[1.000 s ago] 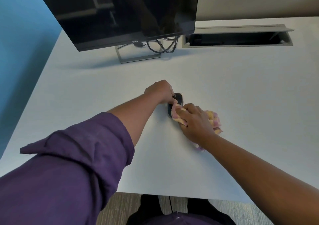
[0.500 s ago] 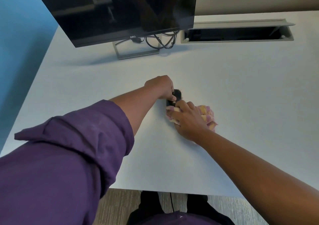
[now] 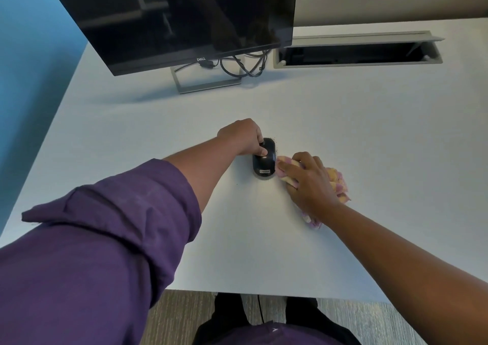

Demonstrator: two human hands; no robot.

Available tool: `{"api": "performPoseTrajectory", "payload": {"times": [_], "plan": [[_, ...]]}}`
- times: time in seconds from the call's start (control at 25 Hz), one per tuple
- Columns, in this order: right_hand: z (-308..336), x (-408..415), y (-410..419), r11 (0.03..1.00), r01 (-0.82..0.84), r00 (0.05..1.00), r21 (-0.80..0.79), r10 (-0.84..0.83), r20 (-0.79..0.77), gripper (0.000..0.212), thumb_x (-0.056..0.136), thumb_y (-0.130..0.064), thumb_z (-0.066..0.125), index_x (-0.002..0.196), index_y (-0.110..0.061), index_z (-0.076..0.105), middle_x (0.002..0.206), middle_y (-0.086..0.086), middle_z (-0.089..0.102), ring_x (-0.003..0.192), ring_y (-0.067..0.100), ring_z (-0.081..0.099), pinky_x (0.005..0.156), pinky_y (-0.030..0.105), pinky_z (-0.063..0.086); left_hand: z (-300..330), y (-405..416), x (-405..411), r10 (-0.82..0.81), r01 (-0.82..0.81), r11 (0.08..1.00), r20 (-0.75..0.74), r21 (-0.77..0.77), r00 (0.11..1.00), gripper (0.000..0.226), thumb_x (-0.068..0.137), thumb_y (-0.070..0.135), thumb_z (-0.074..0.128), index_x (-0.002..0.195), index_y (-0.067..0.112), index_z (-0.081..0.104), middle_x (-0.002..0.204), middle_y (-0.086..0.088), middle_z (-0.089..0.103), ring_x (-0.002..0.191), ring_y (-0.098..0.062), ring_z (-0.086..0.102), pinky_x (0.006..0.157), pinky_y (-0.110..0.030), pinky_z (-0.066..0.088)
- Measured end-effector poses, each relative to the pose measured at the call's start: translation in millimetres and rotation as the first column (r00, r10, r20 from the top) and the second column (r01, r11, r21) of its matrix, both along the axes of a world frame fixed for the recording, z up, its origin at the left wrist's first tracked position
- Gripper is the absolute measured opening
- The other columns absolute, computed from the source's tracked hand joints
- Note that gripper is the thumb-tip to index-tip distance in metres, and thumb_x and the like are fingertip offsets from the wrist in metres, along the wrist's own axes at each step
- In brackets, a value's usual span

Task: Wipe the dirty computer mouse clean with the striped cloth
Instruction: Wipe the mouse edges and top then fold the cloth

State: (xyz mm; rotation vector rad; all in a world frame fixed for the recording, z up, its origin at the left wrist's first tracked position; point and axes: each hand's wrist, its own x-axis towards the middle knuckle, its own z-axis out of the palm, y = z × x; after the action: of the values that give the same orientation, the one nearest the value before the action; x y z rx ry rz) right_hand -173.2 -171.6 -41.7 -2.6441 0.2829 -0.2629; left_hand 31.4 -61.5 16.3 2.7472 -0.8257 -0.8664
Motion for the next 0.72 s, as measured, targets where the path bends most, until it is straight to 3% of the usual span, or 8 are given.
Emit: {"api": "performPoseTrajectory", "payload": {"times": [0.12,0.36,0.56,0.72], "plan": [[1,10,11,0.994,-0.102,0.994,-0.048,0.104,0.04,0.047,0.082,-0.012,0.08,0.128,-0.019,0.071,0.116,0.016,0.063,0.094,0.04,0.057,0.076,0.048,0.05,-1,1,1,0.007,-0.007,1.0,-0.005,-0.016,1.0,0.036,0.072,0.05,0.085,0.102,0.035,0.072,0.106,0.012,0.069,0.1,-0.015,0.062,0.076,-0.028,0.042],[-4,20,27,0.964,-0.233,0.97,-0.131,0.222,-0.095,0.041,0.089,-0.024,0.074,0.129,-0.031,0.066,0.128,0.008,0.054,0.108,0.036,0.05,0.084,0.05,0.045,0,0,2,0.008,-0.008,1.0,-0.001,0.001,1.0,0.034,0.071,0.05,0.086,0.097,0.036,0.071,0.104,0.014,0.07,0.1,-0.014,0.062,0.074,-0.028,0.041],[-9,2,16,0.991,-0.119,0.992,-0.064,0.117,-0.042,0.027,0.086,-0.019,0.076,0.113,-0.026,0.076,0.117,0.007,0.06,0.101,0.036,0.052,0.079,0.05,0.049,-2,3,2,0.019,-0.02,0.999,-0.02,-0.027,1.0,0.035,0.071,0.05,0.086,0.1,0.036,0.072,0.103,0.014,0.067,0.099,-0.014,0.061,0.074,-0.028,0.041],[-7,3,15,1.0,-0.018,0.999,0.006,0.018,-0.047,0.029,0.085,-0.013,0.076,0.113,-0.022,0.078,0.116,0.009,0.062,0.1,0.039,0.054,0.082,0.051,0.049,-4,6,1,0.027,-0.028,0.998,-0.024,-0.049,0.999,0.039,0.073,0.051,0.084,0.106,0.035,0.073,0.109,0.014,0.067,0.098,-0.013,0.058,0.075,-0.028,0.041]]}}
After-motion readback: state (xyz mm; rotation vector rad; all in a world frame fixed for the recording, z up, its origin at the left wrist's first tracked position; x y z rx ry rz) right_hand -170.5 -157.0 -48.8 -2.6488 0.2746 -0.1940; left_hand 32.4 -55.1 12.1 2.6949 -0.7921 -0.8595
